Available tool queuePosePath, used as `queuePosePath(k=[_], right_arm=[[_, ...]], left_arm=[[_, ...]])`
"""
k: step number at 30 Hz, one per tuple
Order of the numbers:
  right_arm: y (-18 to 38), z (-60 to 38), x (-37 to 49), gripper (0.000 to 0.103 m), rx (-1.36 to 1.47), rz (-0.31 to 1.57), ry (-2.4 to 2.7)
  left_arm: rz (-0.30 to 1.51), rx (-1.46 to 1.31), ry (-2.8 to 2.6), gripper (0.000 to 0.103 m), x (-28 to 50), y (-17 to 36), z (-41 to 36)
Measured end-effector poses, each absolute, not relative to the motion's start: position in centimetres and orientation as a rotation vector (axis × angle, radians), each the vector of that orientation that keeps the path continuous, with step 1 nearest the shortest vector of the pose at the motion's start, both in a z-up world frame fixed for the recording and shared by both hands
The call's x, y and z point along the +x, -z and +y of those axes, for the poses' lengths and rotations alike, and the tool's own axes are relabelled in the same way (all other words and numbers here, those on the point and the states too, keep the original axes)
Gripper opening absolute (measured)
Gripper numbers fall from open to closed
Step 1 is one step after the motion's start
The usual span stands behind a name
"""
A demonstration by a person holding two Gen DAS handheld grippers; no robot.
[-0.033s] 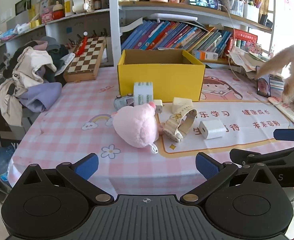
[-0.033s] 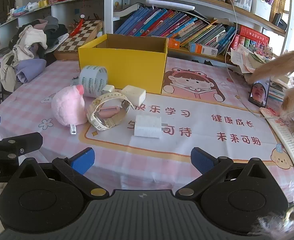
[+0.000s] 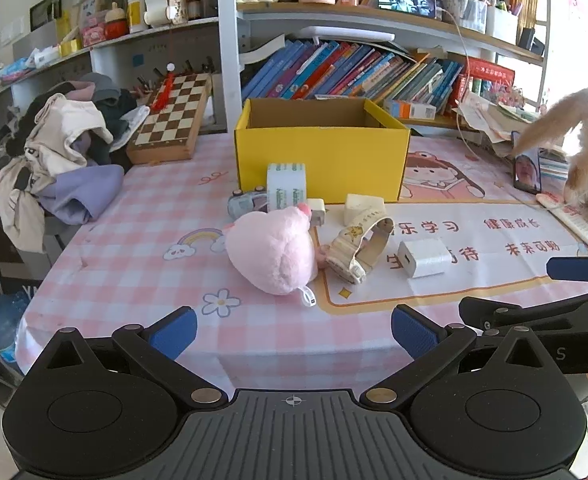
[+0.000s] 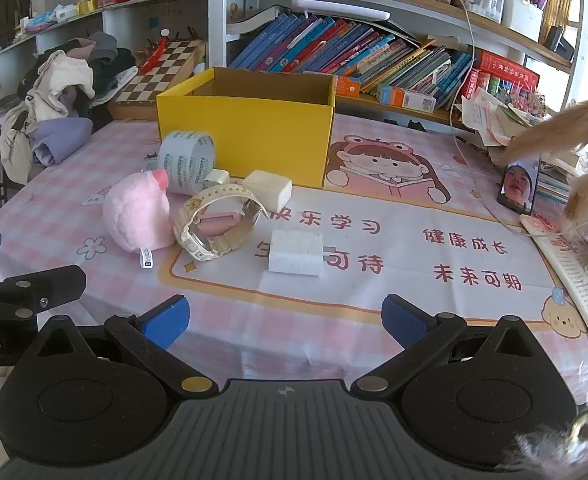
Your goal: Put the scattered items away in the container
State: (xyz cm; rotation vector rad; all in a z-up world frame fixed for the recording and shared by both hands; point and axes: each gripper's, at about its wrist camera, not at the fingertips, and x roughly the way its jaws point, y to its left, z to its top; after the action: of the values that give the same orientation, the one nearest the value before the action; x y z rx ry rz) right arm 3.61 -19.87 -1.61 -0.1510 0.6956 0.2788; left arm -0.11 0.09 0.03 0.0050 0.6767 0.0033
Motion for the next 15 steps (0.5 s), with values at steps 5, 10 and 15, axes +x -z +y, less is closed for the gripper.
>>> queuePosePath(k=[5, 10, 15], right_arm=[[1.67, -19.91, 3.51, 0.103, -0.152, 0.693, -0.28], [1.93, -19.61, 3.44, 0.103, -0.155, 0.691, -0.281], [2.01, -19.63, 3.52, 0.103, -0.155, 0.69, -0.279]], left_arm=[[0.675, 0.003, -0.007, 0.103, -0.4, -0.11, 0.34], [0.682, -0.001, -0.006, 0.103, -0.34, 0.18, 0.25], [0.686, -0.011, 0.003, 0.103, -0.23, 0.26, 0.37]])
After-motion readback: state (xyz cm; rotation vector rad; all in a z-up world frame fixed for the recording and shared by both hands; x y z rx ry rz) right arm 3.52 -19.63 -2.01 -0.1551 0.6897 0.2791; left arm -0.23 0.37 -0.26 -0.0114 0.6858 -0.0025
